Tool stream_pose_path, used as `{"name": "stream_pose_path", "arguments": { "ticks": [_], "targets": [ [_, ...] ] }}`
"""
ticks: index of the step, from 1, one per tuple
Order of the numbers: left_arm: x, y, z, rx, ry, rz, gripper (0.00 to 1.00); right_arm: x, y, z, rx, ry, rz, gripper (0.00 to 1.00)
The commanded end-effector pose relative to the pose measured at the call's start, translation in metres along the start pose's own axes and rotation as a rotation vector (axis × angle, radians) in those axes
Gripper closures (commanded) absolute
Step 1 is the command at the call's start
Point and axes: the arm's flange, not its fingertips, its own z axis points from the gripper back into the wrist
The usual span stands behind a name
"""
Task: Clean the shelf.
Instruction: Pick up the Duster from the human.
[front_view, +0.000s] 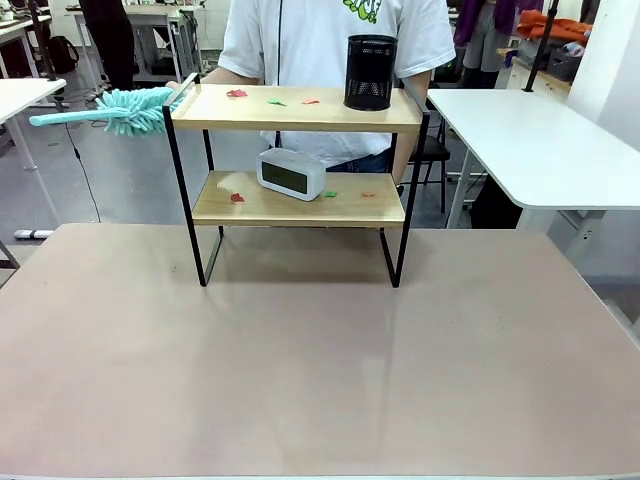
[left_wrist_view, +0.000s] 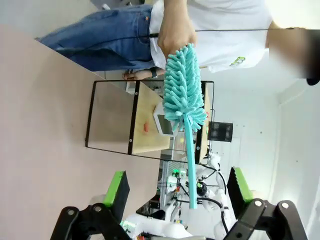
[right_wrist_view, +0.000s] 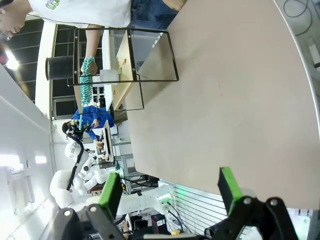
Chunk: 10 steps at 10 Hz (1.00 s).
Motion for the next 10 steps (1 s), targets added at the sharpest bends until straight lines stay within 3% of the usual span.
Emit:
{"name": "stream_pose_path", "arguments": {
  "ticks": [1, 2, 3, 6, 9, 10],
  "targets": [
    [-0.017, 0.003, 0.022, -0.04, -0.036, -0.045, 0.0, 0.0, -0.001, 0.003, -0.005, 0.009, 0.027, 0.0],
    [0.0, 0.0, 0.0, 0.0, 0.0, 0.0, 0.0, 0.0, -0.001, 0.003, -0.005, 0.009, 0.027, 0.0],
    [-0.009, 0.0, -0.006, -0.034, 0.152, 0.019, 0.0, 0.0, -0.001, 0.003, -0.005, 0.009, 0.027, 0.0],
    [-0.018, -0.012, -0.063, -0.085, 0.294, 0.072, 0.0, 0.0, -0.001, 0.003, -0.005, 0.009, 0.027, 0.0],
    [-0.034, -0.015, -0.113, -0.083, 0.37, 0.086, 0.0, 0.0, -0.001, 0.003, -0.005, 0.009, 0.027, 0.0],
    [-0.036, -0.015, -0.123, -0.073, 0.355, 0.083, 0.0, 0.0, -0.001, 0.003, -0.005, 0.009, 0.027, 0.0]
  ]
}}
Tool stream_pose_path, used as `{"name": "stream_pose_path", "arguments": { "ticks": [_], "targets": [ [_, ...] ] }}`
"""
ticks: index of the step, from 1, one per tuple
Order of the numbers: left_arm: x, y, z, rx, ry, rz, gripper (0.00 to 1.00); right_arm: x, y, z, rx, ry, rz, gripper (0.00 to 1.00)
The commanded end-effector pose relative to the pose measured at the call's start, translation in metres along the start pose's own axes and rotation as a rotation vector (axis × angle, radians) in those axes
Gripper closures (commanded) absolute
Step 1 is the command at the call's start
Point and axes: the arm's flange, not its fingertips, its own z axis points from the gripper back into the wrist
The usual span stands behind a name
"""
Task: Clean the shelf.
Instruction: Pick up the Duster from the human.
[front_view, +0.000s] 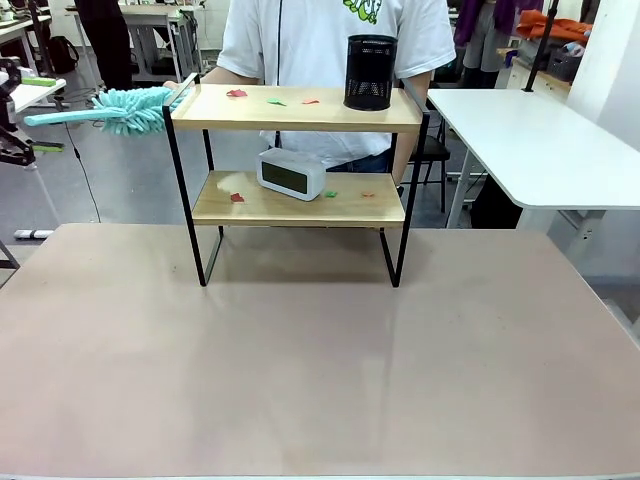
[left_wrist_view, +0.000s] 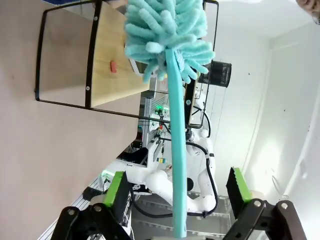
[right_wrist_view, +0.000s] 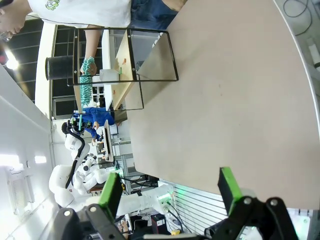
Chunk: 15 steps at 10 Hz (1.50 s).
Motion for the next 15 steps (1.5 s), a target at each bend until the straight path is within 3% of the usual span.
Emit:
{"name": "stream_pose_path", "arguments": {
  "ticks": [1, 7, 8, 9, 10, 11, 12, 15],
  "targets": [
    [0.001, -0.001, -0.007, -0.011, 0.008, 0.035, 0.0, 0.0, -0.001, 0.003, -0.004, 0.008, 0.027, 0.0],
    [0.009, -0.002, -0.015, -0.021, -0.01, 0.069, 0.0, 0.0, -0.001, 0.003, -0.004, 0.008, 0.027, 0.0],
    [0.01, -0.002, -0.014, -0.005, -0.028, 0.084, 0.58, 0.0, -0.001, 0.003, -0.004, 0.008, 0.027, 0.0],
    [0.01, -0.002, -0.013, -0.007, -0.033, 0.075, 0.58, 0.0, -0.001, 0.003, -0.004, 0.008, 0.027, 0.0],
    [0.009, -0.003, -0.012, -0.014, -0.034, 0.073, 1.0, 0.0, -0.001, 0.003, -0.004, 0.008, 0.027, 0.0],
    [0.01, -0.003, -0.011, -0.017, -0.038, 0.073, 0.62, 0.0, -0.001, 0.003, -0.004, 0.008, 0.027, 0.0],
    [0.01, -0.002, -0.011, -0.017, -0.041, 0.075, 1.0, 0.0, -0.001, 0.003, -0.004, 0.008, 0.027, 0.0],
    [0.01, -0.004, -0.01, -0.03, -0.076, 0.055, 1.0, 0.0, -0.001, 0.003, -0.004, 0.008, 0.027, 0.0]
  ]
}}
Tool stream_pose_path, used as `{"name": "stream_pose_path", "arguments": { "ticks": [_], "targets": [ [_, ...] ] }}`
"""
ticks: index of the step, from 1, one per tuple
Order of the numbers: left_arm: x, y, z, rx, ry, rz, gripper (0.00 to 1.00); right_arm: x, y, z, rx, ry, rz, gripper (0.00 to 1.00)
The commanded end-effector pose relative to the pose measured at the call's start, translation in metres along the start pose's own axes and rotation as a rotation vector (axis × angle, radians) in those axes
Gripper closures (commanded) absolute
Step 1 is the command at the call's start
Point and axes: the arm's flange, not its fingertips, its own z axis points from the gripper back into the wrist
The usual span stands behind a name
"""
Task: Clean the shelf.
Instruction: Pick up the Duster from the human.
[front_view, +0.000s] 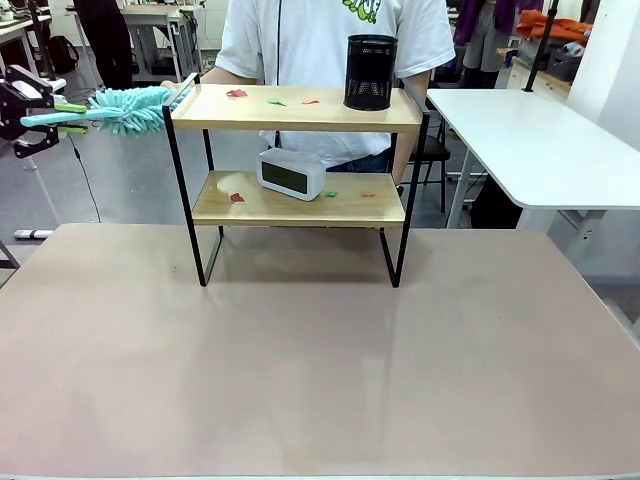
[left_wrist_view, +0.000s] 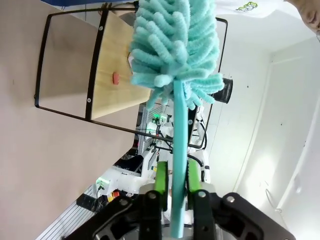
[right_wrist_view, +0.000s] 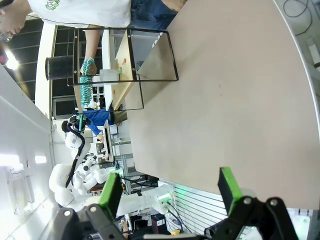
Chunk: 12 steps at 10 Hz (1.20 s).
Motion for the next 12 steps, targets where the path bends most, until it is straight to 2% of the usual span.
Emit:
{"name": "stream_pose_path", "arguments": {
  "ticks": [1, 8, 9, 11, 12],
  "targets": [
    [-0.003, -0.006, -0.003, -0.039, -0.019, 0.001, 1.0, 0.0, -0.001, 0.003, -0.004, 0.008, 0.027, 0.0],
    [-0.01, -0.01, 0.009, -0.068, -0.018, -0.027, 1.0, 0.0, -0.001, 0.003, -0.004, 0.008, 0.027, 0.0],
    [-0.023, -0.021, 0.029, -0.079, -0.027, -0.1, 1.0, 0.0, -0.001, 0.003, -0.004, 0.008, 0.027, 0.0],
    [-0.088, -0.038, 0.095, -0.074, -0.007, -0.355, 1.0, 0.0, -0.001, 0.003, -0.004, 0.008, 0.027, 0.0],
    [-0.12, -0.032, 0.125, -0.042, -0.008, -0.454, 1.0, 0.0, -0.001, 0.003, -0.004, 0.008, 0.027, 0.0]
  ]
}}
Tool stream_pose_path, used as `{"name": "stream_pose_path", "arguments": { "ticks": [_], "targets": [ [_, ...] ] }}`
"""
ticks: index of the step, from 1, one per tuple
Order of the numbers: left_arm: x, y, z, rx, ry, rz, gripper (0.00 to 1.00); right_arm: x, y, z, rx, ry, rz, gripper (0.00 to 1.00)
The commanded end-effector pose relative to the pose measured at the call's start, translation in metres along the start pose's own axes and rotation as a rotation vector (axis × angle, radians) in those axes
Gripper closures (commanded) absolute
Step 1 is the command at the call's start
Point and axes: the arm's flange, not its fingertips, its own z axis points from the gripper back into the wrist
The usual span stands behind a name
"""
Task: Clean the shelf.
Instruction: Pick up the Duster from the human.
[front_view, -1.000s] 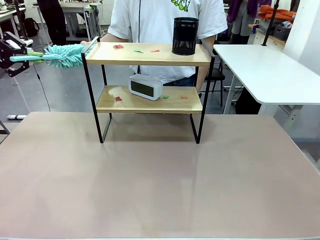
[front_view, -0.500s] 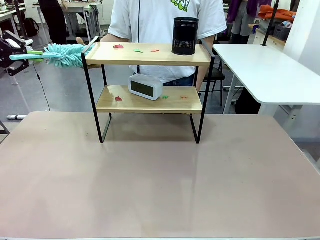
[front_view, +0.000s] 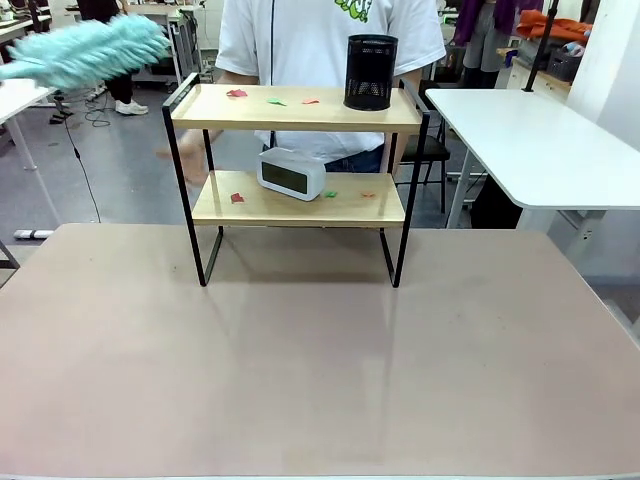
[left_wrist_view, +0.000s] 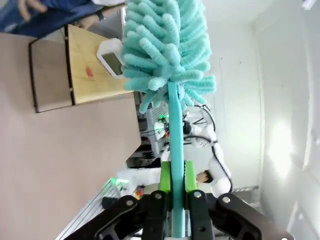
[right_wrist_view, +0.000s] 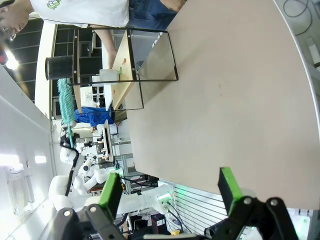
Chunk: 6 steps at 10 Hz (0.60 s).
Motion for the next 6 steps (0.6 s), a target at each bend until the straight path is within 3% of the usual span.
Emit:
{"name": "stream_pose_path", "arguments": {
  "ticks": [1, 4, 6],
  "targets": [
    [-0.069, 0.005, 0.044, 0.045, 0.015, -0.204, 1.0, 0.0, -0.001, 0.003, -0.004, 0.007, 0.027, 0.0],
    [-0.138, 0.045, 0.077, 0.289, 0.052, -0.371, 1.0, 0.0, -0.001, 0.003, -0.004, 0.007, 0.027, 0.0],
    [-0.151, 0.067, 0.088, 0.291, 0.163, -0.36, 1.0, 0.0, -0.001, 0.003, -0.004, 0.007, 0.027, 0.0]
  ]
}}
